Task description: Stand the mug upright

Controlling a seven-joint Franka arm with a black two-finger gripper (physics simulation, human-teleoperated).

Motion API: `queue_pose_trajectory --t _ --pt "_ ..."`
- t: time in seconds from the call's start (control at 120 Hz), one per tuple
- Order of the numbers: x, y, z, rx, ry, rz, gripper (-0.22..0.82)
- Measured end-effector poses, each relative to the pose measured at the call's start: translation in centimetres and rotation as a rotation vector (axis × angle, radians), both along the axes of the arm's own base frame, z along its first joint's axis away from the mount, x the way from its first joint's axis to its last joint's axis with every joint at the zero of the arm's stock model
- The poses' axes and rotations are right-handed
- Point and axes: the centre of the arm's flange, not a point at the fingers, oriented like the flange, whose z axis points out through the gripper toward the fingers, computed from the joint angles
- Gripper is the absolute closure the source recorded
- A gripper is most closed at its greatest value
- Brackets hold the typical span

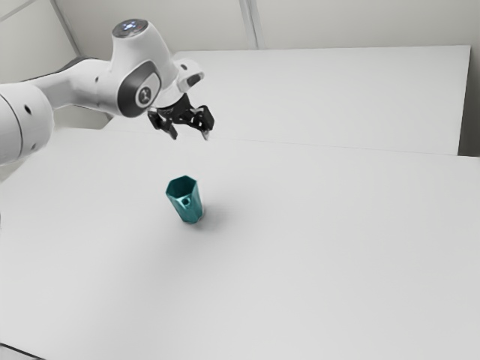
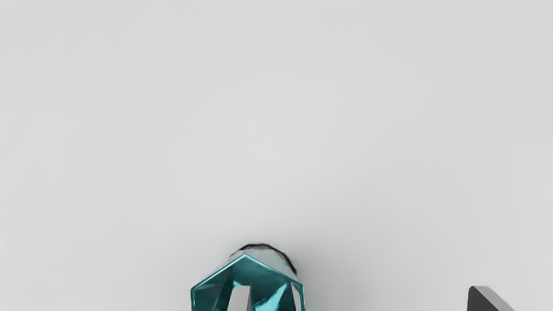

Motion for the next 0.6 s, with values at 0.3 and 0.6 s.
queue_pose_trajectory --t 0.3,0.6 --pt "-4.0 3.6 7.5 -0.063 0.084 -0.043 0.01" --pt "-5.7 7.1 11.0 -0.063 0.125 -0.125 0.0"
